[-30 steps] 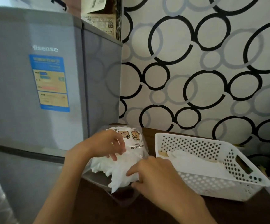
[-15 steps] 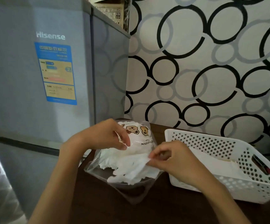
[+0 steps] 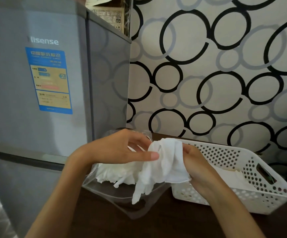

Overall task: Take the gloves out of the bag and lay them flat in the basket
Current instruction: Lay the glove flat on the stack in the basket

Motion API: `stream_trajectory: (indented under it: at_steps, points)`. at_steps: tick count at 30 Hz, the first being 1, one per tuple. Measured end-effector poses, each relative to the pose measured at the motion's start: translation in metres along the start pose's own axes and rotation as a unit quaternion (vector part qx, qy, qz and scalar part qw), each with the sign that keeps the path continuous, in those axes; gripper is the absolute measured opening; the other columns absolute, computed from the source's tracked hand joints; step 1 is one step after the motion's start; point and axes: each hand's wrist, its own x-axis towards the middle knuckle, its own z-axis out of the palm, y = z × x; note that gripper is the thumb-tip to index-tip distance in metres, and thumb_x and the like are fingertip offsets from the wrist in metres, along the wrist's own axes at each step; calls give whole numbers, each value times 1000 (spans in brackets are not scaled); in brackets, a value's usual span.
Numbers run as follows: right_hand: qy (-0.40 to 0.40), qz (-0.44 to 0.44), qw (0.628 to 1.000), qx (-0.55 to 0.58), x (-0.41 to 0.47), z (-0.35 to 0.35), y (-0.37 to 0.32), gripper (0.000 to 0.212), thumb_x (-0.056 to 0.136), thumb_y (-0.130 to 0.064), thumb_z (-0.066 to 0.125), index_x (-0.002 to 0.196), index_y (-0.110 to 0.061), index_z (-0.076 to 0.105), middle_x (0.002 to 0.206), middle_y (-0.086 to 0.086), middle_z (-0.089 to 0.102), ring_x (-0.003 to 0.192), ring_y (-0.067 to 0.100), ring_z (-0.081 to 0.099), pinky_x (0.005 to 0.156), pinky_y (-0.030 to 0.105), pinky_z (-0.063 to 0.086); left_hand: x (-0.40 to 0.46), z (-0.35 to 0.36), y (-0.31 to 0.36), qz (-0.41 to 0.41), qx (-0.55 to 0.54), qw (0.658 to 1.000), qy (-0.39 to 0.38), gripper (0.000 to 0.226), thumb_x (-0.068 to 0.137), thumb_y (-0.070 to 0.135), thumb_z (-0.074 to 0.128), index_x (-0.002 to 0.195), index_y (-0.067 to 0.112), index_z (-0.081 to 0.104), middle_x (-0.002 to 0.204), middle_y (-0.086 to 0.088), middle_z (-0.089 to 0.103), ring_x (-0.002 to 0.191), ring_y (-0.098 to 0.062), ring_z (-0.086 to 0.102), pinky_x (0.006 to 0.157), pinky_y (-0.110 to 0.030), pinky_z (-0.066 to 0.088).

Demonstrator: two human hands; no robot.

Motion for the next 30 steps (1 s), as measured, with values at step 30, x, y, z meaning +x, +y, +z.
stream_trajectory:
  at_steps: [30]
  points:
    - [-61,-96,980,-162,-23,-90,-27,18,72,-15,77,89,-18,75,79,-1,75,71,8,71,57,11,51,26,39,24,43,-56,996,61,16,79,32,74,91,24,69,92,9,72,84,-4,68,83,-28,57]
